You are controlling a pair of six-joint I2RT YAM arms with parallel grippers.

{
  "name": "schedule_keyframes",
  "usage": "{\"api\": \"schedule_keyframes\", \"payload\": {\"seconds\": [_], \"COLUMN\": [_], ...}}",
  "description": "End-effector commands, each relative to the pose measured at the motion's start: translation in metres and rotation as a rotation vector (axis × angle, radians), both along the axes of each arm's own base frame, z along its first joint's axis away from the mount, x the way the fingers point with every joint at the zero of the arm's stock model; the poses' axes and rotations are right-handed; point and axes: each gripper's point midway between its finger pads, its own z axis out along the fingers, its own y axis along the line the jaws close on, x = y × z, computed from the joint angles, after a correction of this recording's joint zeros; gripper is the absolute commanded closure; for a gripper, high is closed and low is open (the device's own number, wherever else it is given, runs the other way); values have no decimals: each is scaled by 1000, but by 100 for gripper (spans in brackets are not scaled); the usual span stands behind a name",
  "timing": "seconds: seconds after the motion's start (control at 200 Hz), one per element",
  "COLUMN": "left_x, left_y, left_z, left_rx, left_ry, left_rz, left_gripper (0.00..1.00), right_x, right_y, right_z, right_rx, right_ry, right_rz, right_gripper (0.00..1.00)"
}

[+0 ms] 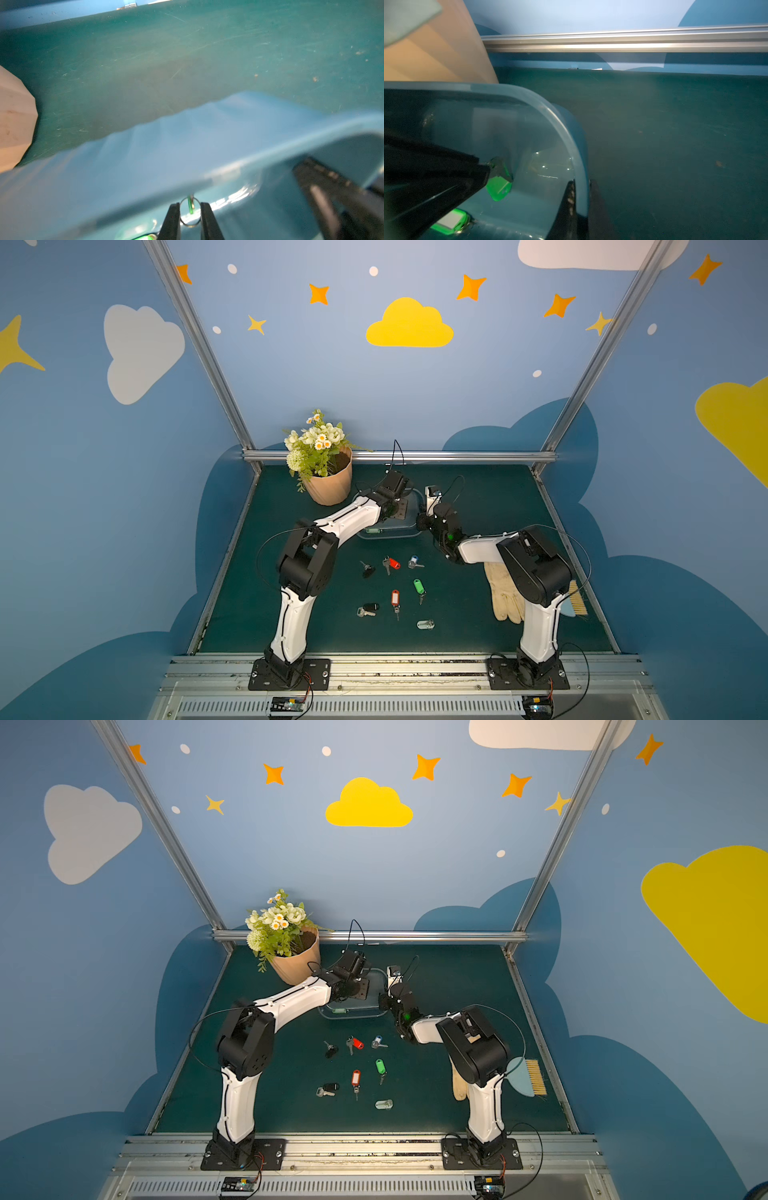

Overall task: Take the keys out of the storage box
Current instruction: Pick up the key from the storage box.

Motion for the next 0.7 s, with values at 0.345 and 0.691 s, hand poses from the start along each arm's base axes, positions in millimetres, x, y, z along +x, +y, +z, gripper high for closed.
{"api": "schedule_keyframes", "payload": {"seconds": [0.345,0.691], "left_x": [-68,-192], "left_y": [19,50], "left_z": [62,70], "left_rx": [-137,-186], "left_ry": [-60,41], "left_rz": [-70,-140], "left_gripper": [97,97], "right_x": [6,10], "right_y": [-14,-26], "right_z": [2,-13], "right_rx": [-51,-72], "right_ry": [45,199], "right_rz": [-87,-148], "right_gripper": [100,100]}}
